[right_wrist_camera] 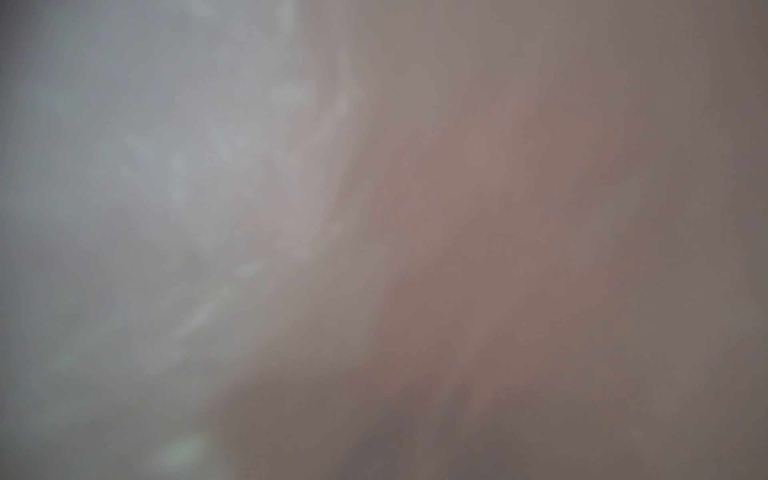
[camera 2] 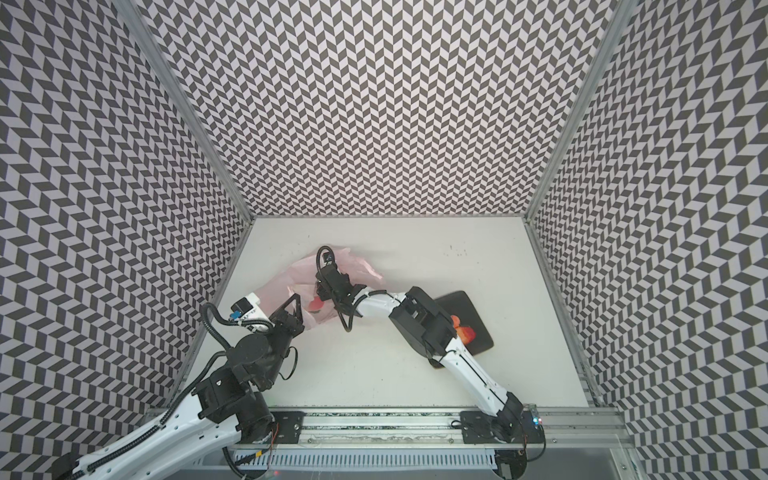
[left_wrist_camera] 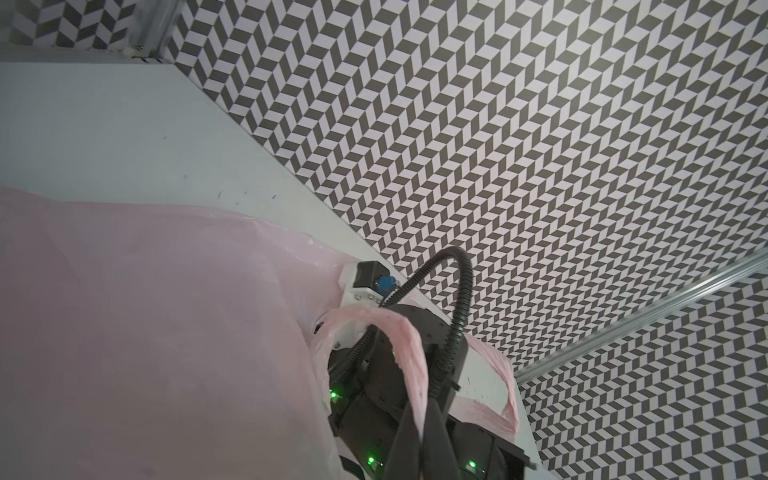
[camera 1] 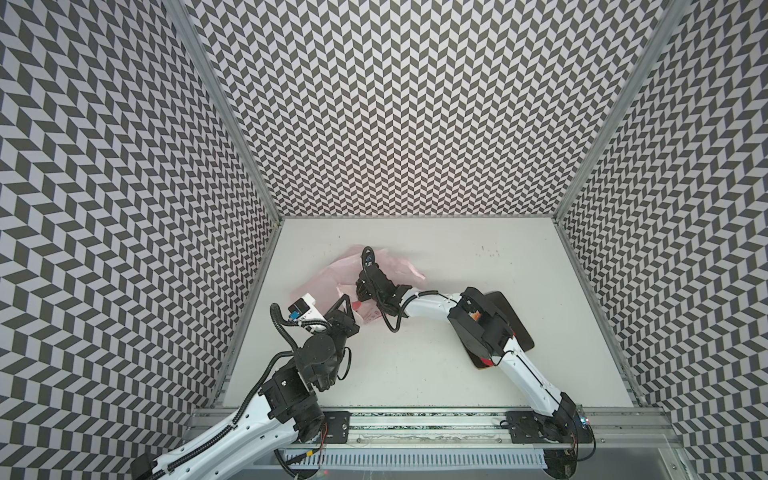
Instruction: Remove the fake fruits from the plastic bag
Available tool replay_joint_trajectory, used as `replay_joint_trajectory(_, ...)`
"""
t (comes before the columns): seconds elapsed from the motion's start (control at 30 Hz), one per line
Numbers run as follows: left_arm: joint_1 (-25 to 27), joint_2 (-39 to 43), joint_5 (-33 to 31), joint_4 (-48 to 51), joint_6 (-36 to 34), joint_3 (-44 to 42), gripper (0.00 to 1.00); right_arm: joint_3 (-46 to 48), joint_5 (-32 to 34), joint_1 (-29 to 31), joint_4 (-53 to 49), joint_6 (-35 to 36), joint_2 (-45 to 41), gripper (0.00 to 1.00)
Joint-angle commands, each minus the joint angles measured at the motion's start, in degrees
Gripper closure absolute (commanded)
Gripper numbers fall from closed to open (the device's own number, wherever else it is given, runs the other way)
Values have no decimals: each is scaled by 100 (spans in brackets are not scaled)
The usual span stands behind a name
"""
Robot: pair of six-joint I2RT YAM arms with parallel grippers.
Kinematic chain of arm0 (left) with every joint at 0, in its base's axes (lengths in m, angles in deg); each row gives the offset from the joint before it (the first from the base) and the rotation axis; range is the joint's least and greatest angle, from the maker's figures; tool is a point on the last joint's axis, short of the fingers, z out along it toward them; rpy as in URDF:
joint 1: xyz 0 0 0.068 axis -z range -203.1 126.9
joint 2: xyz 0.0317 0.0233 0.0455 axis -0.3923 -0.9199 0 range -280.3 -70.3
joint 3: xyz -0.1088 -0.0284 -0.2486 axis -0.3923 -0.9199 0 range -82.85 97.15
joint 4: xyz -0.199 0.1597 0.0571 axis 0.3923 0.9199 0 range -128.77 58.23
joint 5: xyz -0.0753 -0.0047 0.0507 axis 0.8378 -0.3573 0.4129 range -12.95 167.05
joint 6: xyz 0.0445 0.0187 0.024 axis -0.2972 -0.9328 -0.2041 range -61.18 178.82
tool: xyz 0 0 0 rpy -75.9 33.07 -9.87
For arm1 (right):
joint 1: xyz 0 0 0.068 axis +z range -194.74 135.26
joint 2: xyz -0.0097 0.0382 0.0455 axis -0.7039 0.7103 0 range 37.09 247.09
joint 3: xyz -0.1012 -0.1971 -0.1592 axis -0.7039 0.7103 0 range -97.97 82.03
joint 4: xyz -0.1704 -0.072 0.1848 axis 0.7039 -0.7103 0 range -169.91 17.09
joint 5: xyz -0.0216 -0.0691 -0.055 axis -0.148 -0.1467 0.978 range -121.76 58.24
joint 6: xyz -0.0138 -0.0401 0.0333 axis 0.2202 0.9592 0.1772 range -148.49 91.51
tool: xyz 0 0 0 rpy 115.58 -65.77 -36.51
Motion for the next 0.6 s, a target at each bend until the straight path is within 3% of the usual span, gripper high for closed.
replay_joint_trajectory(0.0, 24, 6, -474, 456, 379, 19, 100, 444, -169, 17, 775, 45, -837, 78)
replay_joint_trajectory(0.4, 31, -105, -469, 7, 280, -139, 100, 2598, -930, -4, 865, 251, -2748, 79)
replay_joint_trajectory(0.57, 25, -100, -421, -70, 209, -176, 100, 3116, -1439, -34, 1064, 239, -3150, 79)
